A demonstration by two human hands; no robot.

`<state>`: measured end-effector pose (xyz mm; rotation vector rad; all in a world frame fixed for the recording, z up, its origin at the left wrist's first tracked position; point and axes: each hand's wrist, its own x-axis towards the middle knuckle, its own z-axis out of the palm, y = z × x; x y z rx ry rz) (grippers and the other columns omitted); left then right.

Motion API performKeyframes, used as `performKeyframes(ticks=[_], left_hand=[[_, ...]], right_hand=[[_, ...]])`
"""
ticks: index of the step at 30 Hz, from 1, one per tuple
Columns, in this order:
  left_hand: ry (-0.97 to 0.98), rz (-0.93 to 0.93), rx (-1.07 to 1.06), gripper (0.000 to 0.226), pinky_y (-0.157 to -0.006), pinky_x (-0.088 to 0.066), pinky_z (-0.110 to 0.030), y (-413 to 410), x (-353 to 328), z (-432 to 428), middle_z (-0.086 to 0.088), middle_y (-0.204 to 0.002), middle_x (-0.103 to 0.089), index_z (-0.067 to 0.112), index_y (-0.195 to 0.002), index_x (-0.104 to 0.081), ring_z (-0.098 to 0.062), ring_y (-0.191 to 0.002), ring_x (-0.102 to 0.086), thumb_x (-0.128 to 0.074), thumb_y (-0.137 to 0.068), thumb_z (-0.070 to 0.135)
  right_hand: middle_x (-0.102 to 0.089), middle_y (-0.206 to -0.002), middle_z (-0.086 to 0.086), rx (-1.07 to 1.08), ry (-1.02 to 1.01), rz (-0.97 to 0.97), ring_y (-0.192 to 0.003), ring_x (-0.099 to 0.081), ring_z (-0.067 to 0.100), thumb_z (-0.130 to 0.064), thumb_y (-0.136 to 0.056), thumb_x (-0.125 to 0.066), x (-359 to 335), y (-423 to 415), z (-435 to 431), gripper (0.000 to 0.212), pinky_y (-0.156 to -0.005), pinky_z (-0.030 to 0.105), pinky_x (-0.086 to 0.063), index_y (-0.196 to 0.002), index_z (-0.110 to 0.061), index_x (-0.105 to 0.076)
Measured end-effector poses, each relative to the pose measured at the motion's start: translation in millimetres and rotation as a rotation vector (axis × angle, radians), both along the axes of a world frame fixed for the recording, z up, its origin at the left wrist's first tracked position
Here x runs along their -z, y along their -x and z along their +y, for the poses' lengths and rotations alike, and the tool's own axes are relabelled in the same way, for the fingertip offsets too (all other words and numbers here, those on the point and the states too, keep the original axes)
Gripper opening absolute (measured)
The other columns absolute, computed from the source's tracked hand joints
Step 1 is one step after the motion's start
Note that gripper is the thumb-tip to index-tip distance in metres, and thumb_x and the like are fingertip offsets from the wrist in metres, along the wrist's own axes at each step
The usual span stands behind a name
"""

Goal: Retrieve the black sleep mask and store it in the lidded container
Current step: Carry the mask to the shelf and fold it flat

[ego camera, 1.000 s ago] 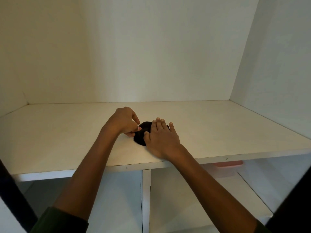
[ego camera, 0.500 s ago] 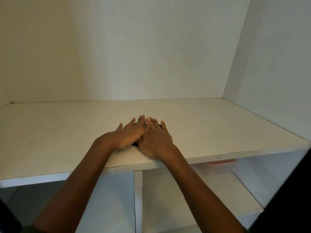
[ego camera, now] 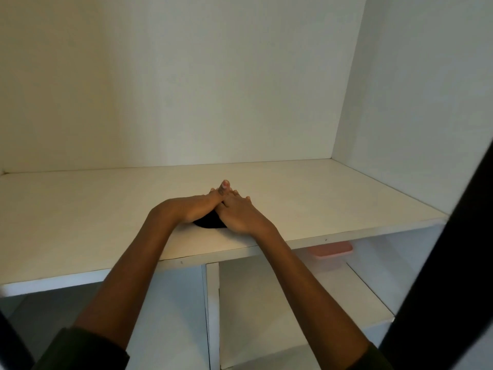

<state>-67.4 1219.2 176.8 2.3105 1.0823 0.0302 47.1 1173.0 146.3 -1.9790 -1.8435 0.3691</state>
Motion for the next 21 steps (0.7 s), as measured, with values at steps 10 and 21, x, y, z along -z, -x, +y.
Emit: performKeyframes(ticks=[10, 21], left_hand=[[-1.033, -0.648, -0.152, 0.045, -0.105, -0.022, -0.038, -41.5, 8.0, -83.5, -0.003, -0.109, -0.071, 0.019, -0.109, -0.067, -0.023, -0.105, -0.062, -0.037, -0.090, 0.046], [-1.035, -1.114, 0.277, 0.014, -0.066, -0.049, -0.019, -141.4, 126.4, -164.9, -0.005, -0.076, -0.068, 0.016, -0.093, -0.053, -0.009, -0.076, -0.054, -0.046, -0.090, 0.028]], right_hand=[[-0.068, -0.117, 0.008, 0.134, -0.646, 0.223, -0.106, -0.063, 0.018, -0.021, -0.093, -0.046, -22.1, -37.5, -68.9, 0.034, -0.085, 0.014, -0.045, -0.120, -0.007, -0.061], [-0.066, -0.072, 0.003, 0.319, -0.989, -0.041, -0.068, -0.052, 0.004, -0.034, -0.094, -0.040, 61.5, -132.8, -165.7, 0.043, -0.065, -0.002, -0.037, -0.079, -0.004, -0.068]])
